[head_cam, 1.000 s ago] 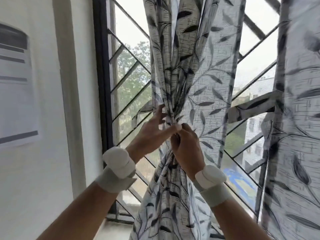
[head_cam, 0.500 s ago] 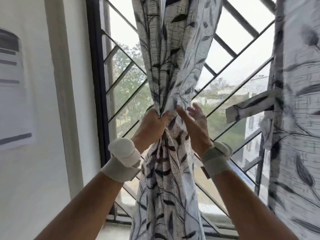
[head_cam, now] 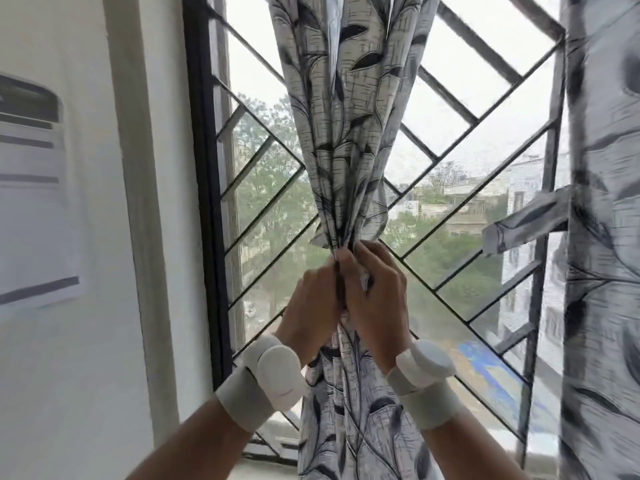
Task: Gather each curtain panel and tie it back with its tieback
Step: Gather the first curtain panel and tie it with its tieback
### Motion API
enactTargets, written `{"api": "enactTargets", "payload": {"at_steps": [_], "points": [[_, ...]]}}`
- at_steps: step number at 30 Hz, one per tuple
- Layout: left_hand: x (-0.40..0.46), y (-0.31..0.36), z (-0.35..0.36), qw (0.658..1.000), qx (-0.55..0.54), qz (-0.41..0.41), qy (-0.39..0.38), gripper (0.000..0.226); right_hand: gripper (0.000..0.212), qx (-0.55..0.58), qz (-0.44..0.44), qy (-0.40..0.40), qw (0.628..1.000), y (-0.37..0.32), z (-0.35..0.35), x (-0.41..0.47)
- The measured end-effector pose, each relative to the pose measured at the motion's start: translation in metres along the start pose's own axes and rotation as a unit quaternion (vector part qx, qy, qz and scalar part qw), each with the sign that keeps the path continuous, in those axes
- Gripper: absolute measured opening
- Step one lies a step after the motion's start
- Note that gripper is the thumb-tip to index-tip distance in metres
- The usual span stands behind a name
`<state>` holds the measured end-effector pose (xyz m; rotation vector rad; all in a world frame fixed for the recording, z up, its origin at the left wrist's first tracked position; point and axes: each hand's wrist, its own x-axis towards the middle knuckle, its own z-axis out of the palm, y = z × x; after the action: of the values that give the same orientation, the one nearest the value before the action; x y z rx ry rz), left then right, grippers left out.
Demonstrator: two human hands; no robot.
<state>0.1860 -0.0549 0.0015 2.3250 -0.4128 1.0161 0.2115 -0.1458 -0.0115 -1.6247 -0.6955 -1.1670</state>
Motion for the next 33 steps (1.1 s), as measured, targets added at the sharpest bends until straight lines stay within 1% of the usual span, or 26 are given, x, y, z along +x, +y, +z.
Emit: {"api": "enactTargets", "payload": {"at_steps": [1,3,6,7,9,10,11,12,13,14,16,17,18,19,20,21,22,23,24,25,27,29,30,31,32,33], "points": [[-0.007,-0.003,0.003,1.000,0.014,-0.002,-0.014,0.016,0.024,-0.001,0.015,-0.024,1.000,-0.001,0.000,-0.001],[-0.024,-0.008,0.009,0.999,0.006,0.015,-0.034,0.013,0.026,-0.019,0.027,-0.052,0.998,0.003,0.000,-0.002],[-0.045,-0.015,0.007,0.994,0.006,0.093,-0.064,0.006,0.029,-0.029,0.026,-0.067,0.997,0.013,-0.003,0.002],[-0.047,-0.018,0.003,0.995,-0.004,0.091,-0.048,0.010,0.031,-0.027,0.028,-0.071,0.997,0.017,-0.003,0.002],[-0.038,-0.015,-0.011,0.993,-0.086,0.053,0.058,0.022,0.032,-0.023,0.023,-0.072,0.997,0.021,-0.003,0.000],[-0.027,-0.012,-0.020,0.989,-0.111,0.032,0.097,0.030,0.032,-0.023,0.013,-0.071,0.997,0.021,-0.002,-0.002],[-0.013,-0.007,-0.026,0.989,-0.112,0.006,0.101,0.045,0.031,-0.021,0.001,-0.070,0.997,0.021,0.001,-0.004],[0.002,0.000,-0.032,0.993,-0.090,-0.019,0.073,0.059,0.030,-0.019,-0.010,-0.073,0.997,0.018,0.004,-0.006],[0.017,0.006,-0.034,0.997,-0.058,-0.038,0.035,0.065,0.029,-0.009,-0.019,-0.082,0.996,0.014,0.006,-0.007],[0.029,0.010,-0.035,0.999,-0.021,-0.045,0.012,0.058,0.028,0.007,-0.026,-0.099,0.995,0.011,0.006,-0.006],[0.040,0.014,-0.036,0.998,0.037,-0.052,0.019,0.025,0.024,0.046,-0.036,-0.142,0.988,0.009,-0.002,-0.003],[0.039,0.013,-0.037,0.998,0.038,-0.049,0.027,0.027,0.025,0.070,-0.030,-0.152,0.985,0.010,-0.010,-0.001],[0.036,0.011,-0.038,0.998,0.028,-0.046,0.024,0.032,0.028,0.101,-0.001,-0.130,0.986,0.009,-0.019,0.003],[0.033,0.010,-0.038,0.999,0.004,-0.044,0.021,0.033,0.031,0.131,0.035,-0.081,0.987,0.013,-0.027,0.008],[0.030,0.011,-0.039,0.999,-0.010,-0.047,0.022,0.030,0.033,0.139,0.075,-0.019,0.987,0.017,-0.032,0.013],[0.029,0.012,-0.039,0.998,-0.017,-0.049,0.020,0.027,0.040,0.133,0.115,0.017,0.984,0.023,-0.034,0.020],[0.029,0.014,-0.039,0.998,-0.020,-0.051,0.017,0.025,0.052,0.130,0.162,0.011,0.978,0.025,-0.034,0.028],[0.029,0.015,-0.039,0.998,-0.023,-0.054,0.012,0.024,0.063,0.138,0.202,-0.023,0.969,0.027,-0.031,0.035],[0.030,0.016,-0.038,0.998,-0.023,-0.051,0.007,0.025,0.065,0.142,0.222,-0.053,0.963,0.027,-0.026,0.040],[0.031,0.017,-0.037,0.999,-0.017,-0.048,0.007,0.027,0.057,0.146,0.213,-0.065,0.964,0.029,-0.021,0.045],[0.031,0.015,-0.036,0.998,-0.006,-0.060,0.010,0.033,0.023,0.105,0.146,-0.036,0.983,0.025,-0.016,0.047],[0.034,0.009,-0.030,0.998,0.000,-0.057,0.023,0.030,0.035,0.053,0.083,0.003,0.995,0.014,-0.014,0.047],[0.035,0.009,-0.027,0.998,0.009,-0.047,0.037,0.024,0.034,0.031,0.068,0.003,0.997,0.007,-0.013,0.044],[0.035,0.009,-0.024,0.997,0.015,-0.038,0.062,0.018,0.027,0.022,0.050,-0.013,0.998,0.001,-0.010,0.041],[0.033,0.009,-0.020,0.996,0.021,-0.031,0.086,0.019,0.022,0.026,0.049,-0.036,0.998,-0.006,-0.007,0.038],[0.031,0.011,-0.014,0.994,0.025,-0.021,0.104,0.025,0.021,0.042,0.061,-0.052,0.996,-0.011,-0.007,0.035]]}}
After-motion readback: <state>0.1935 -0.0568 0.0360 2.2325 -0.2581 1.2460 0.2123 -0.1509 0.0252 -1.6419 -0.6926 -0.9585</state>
